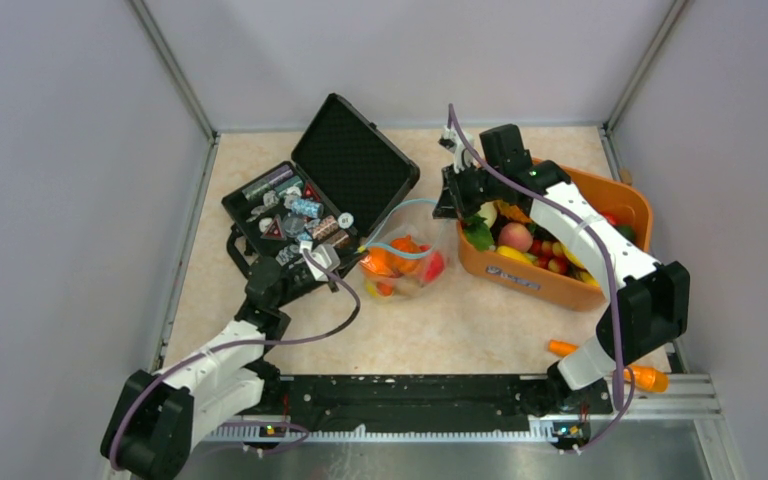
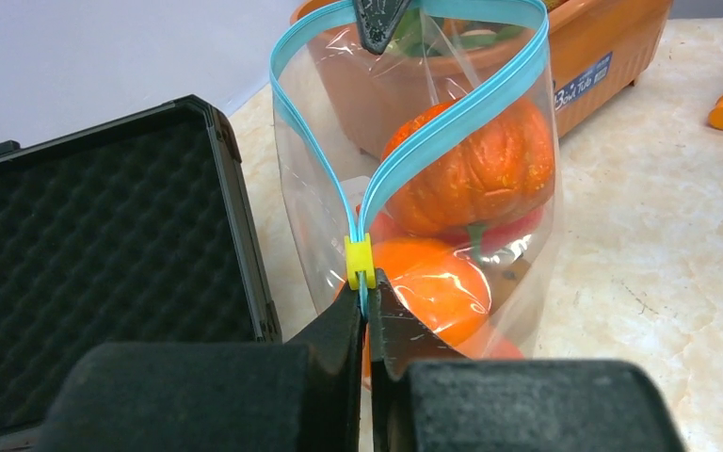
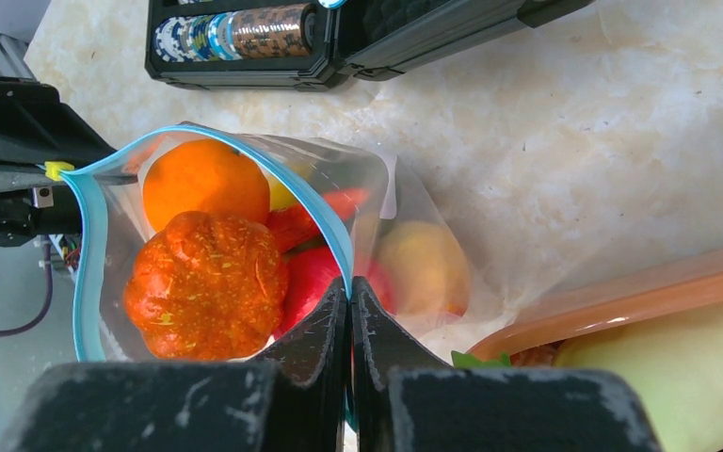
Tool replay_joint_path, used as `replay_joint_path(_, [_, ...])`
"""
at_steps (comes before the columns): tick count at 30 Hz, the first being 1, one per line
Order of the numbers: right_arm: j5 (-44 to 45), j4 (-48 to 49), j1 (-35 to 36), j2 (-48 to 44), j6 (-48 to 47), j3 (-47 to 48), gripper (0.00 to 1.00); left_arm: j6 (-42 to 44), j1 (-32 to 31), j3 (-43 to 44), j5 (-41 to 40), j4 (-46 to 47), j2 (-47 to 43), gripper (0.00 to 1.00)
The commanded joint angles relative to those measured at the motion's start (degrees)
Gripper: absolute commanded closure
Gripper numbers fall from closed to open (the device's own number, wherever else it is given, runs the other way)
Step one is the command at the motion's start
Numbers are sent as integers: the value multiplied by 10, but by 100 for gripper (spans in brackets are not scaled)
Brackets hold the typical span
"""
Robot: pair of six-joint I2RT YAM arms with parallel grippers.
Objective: Place the food in the zip-top bag and seal the zipper
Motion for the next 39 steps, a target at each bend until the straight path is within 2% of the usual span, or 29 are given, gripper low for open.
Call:
replay_joint_path(1, [-11, 5, -6, -16, -6, 30, 99, 15, 2, 16, -7, 15, 2, 100])
replay_joint_path(4, [-5, 3, -6, -16, -7, 32, 94, 20, 2, 17, -8, 8, -6, 100])
replay_joint_path(5, [-5, -1, -6, -16, -8, 34, 88, 22, 2, 18, -7, 5, -9, 100])
replay_joint_path(7, [-3, -1, -6, -20, -11, 37, 66, 19, 2, 20, -4, 0, -16, 100])
replay_joint_path(8, [0, 0, -6, -26, -16, 40, 59, 14, 2, 22, 2, -1, -20, 100])
replay_joint_path(10, [-4, 17, -6, -49, -36, 41, 50, 5, 2, 33, 11, -18, -30, 100])
replay_joint_path(14, [-57, 102, -6, -130, -99, 0, 39, 4, 2, 51, 39, -51, -41, 100])
replay_joint_path(17, [-100, 177, 0, -190, -127, -40, 36, 1, 2, 60, 57, -66, -41, 100])
replay_joint_path(20, [-111, 204, 45, -222, -176, -67, 35, -3, 2, 71, 79, -78, -40, 100])
replay_joint_path(25, [12, 185, 173, -208, -281, -97, 43, 3, 2, 95, 97, -119, -38, 100])
replay_joint_path(27, [40, 199, 201, -194, -298, -109, 47, 2, 2, 94, 93, -123, -40, 100])
replay_joint_path(32, [34, 305, 222, -192, -316, -166, 51, 2, 2, 93, 94, -136, -43, 100])
replay_joint_path(39, [-16, 307, 238, -163, -366, -167, 58, 9, 2, 95, 92, -155, -54, 100])
